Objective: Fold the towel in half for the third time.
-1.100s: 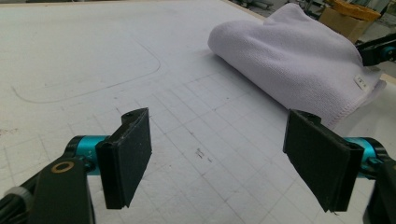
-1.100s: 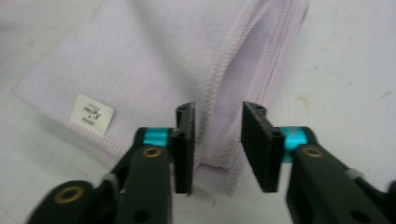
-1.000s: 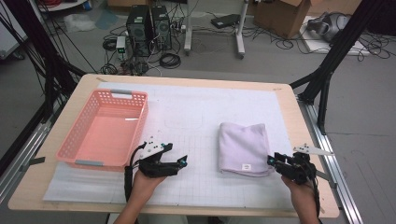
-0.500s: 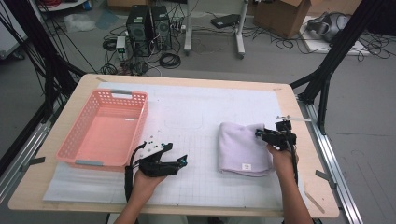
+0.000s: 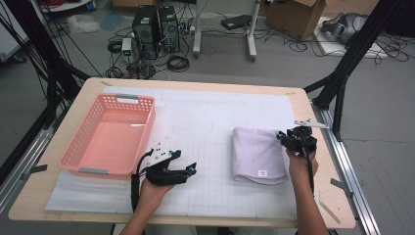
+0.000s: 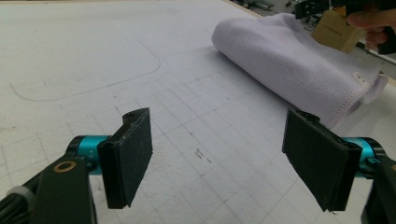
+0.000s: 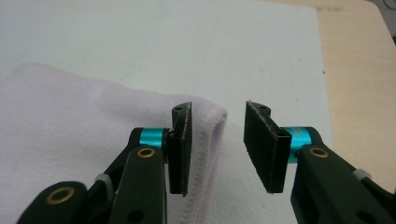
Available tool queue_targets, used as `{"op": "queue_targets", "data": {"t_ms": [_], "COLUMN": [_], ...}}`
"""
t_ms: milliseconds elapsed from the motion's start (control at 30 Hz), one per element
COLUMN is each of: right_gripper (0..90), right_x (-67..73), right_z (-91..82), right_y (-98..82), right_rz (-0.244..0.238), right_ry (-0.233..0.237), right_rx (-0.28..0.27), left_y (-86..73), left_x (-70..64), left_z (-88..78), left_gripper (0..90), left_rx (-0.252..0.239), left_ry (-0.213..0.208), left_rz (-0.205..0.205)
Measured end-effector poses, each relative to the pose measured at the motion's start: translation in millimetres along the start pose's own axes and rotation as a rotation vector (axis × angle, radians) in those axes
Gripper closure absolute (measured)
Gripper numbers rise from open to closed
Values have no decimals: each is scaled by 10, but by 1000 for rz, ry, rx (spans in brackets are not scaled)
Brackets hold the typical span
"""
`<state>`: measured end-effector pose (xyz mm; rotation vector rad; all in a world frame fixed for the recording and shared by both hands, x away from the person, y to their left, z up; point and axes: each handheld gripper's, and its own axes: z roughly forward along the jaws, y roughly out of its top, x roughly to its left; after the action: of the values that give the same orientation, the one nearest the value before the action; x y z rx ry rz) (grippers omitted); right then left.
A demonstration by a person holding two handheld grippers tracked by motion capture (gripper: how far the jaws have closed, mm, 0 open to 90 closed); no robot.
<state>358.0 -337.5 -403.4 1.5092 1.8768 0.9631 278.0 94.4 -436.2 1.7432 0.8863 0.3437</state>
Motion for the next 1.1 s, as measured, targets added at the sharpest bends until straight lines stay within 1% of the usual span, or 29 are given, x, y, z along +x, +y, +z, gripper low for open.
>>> {"op": "queue_targets", "data": {"t_ms": [33,67,100,133,167,200,233,267,300,367,400,433,467,500,533,567,600,633,700,733,767,800,833,867,900,933,1000,1033,1100], "right_gripper": [627,652,688,704,707,707,705,685,675,636,635,621,609,591,562,560,549,515,492,498,512,519,519,524,531,538,556,565,569], "right_x": [-1,15,32,52,65,75,87,90,88,63,43,34,37,38,35,25,11,9,32,65,86,103,129,145,160,180,195,187,147], "right_z": [6,19,44,84,125,211,273,328,363,362,340,314,275,223,157,83,8,-63,-182,-260,-300,-342,-383,-417,-442,-466,-480,-491,-535], "right_y": [9,16,20,21,20,9,-4,-17,-28,-30,-25,-21,-18,-21,-27,-38,-59,-85,-162,-237,-290,-360,-433,-511,-586,-658,-773,-815,-841], "right_rz": [-13,-35,-62,-77,-81,-98,-117,-141,-156,-148,-133,-121,-122,-130,-118,-97,-83,-71,-72,-100,-110,-125,-132,-136,-131,-134,-178,-198,-221], "right_ry": [29,43,69,106,128,146,129,81,4,-115,-130,-120,-111,-93,-82,-59,-22,5,76,86,104,146,166,195,241,265,274,266,221], "right_rx": [-6,-8,-14,-13,-4,22,51,77,98,95,79,67,61,42,17,-12,-38,-56,-63,-70,-74,-68,-54,-48,-42,-26,10,16,15], "left_y": [1,0,1,1,0,1,4,5,6,5,5,4,3,2,2,2,4,7,9,8,8,9,9,9,8,8,7,9,11], "left_x": [-3,-5,-5,-5,-4,-5,-9,-13,-16,-20,-20,-21,-21,-24,-25,-30,-30,-31,-27,-24,-20,-17,-14,-11,-10,-8,-4,-1,-7], "left_z": [0,1,2,2,2,2,-1,-3,-5,-6,-5,-1,4,7,10,12,11,8,-1,-1,-4,-5,-7,-8,-8,-9,-10,-14,-26], "left_gripper": [247,247,247,246,246,247,246,246,246,247,246,246,246,246,246,246,246,246,243,241,241,241,239,239,239,239,237,237,237], "left_rx": [0,-2,-2,-2,-2,-2,-4,-5,-4,-4,-4,-5,-3,0,1,-1,0,-2,-3,-5,-4,-4,-6,-7,-8,-7,-9,-5,-12], "left_ry": [1,1,1,0,2,4,3,3,0,-1,-2,-3,-4,-3,-4,-6,-8,-10,-5,-5,-4,-2,0,-1,-2,-2,-2,-4,-6], "left_rz": [1,0,0,0,0,-1,-2,-1,0,2,2,2,3,4,5,2,4,3,-1,-2,-3,-6,-5,-3,-7,-9,-13,-8,-6]}}
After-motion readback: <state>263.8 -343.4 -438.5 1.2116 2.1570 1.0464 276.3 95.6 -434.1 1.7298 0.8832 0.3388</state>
